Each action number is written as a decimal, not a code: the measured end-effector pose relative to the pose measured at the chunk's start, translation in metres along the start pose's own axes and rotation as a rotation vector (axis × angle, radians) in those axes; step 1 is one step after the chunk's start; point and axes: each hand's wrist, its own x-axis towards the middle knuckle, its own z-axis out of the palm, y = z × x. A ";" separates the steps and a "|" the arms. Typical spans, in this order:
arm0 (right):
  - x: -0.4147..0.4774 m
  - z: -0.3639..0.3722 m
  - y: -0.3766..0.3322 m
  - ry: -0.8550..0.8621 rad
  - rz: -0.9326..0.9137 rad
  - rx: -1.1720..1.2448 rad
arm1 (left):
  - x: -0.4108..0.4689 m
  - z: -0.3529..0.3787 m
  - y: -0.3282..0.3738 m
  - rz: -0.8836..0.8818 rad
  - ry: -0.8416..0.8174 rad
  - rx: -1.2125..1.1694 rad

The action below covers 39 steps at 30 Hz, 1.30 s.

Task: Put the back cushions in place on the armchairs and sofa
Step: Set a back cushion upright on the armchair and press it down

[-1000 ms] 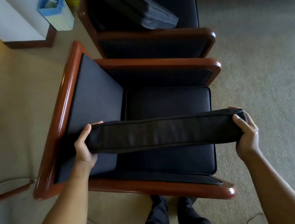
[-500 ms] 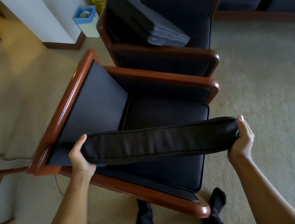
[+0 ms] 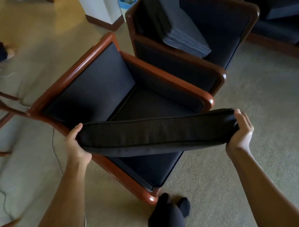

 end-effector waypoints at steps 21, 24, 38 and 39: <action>0.178 0.267 -0.004 -0.399 0.192 -0.108 | 0.069 -0.010 0.022 0.106 0.443 -0.250; 0.190 0.317 -0.001 -0.454 0.245 -0.119 | 0.084 -0.010 0.033 0.144 0.460 -0.273; 0.232 0.508 0.022 -0.640 0.285 -0.167 | 0.162 -0.003 0.078 0.231 0.663 -0.366; 0.235 0.517 0.023 -0.652 0.288 -0.172 | 0.166 -0.003 0.082 0.238 0.672 -0.371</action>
